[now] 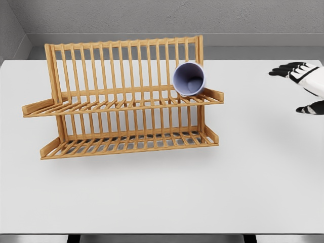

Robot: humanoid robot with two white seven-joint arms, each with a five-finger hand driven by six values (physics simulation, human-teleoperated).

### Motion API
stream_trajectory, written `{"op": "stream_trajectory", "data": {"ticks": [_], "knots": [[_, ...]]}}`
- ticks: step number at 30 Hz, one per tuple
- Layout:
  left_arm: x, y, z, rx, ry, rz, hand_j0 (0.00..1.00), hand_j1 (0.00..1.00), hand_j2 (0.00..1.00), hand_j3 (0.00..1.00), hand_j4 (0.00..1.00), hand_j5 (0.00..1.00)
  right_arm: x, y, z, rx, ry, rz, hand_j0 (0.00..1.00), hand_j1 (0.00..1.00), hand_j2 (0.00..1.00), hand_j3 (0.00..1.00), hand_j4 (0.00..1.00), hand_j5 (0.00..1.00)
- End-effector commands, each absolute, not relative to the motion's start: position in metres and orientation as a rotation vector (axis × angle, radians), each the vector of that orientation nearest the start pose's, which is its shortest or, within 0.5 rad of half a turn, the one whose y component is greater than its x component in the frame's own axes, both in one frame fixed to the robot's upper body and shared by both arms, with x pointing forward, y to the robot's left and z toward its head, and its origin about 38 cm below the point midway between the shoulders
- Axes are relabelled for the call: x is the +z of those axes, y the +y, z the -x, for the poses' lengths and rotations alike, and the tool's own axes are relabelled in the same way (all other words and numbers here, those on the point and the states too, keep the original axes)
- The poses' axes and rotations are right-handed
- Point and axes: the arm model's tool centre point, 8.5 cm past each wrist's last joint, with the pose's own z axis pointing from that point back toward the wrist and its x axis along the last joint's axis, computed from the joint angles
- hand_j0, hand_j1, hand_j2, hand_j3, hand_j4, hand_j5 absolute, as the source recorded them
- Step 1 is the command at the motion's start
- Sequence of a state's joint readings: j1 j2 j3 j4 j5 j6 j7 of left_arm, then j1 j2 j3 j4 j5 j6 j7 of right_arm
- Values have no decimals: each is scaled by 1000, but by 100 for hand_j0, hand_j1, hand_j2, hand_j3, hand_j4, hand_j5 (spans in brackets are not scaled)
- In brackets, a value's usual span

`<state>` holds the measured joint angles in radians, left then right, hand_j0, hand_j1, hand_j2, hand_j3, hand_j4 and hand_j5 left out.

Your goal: Right arm put cup on second shelf

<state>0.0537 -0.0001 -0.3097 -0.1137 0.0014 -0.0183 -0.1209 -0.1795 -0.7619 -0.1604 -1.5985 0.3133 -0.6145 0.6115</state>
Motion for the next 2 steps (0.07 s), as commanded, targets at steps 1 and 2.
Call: {"op": "stream_trajectory", "data": {"ticks": [1,2], "knots": [[-264,249,-2,-314,-45,62,100,100,100,100,100,100,265,-426,-372,1569,-1607,686,100,100,100,100,100,100],[-264,249,-2,-315,-44,67,100,100,100,100,100,100,262,-428,-372,1573,-1590,692,100,100,100,100,100,100]]}}
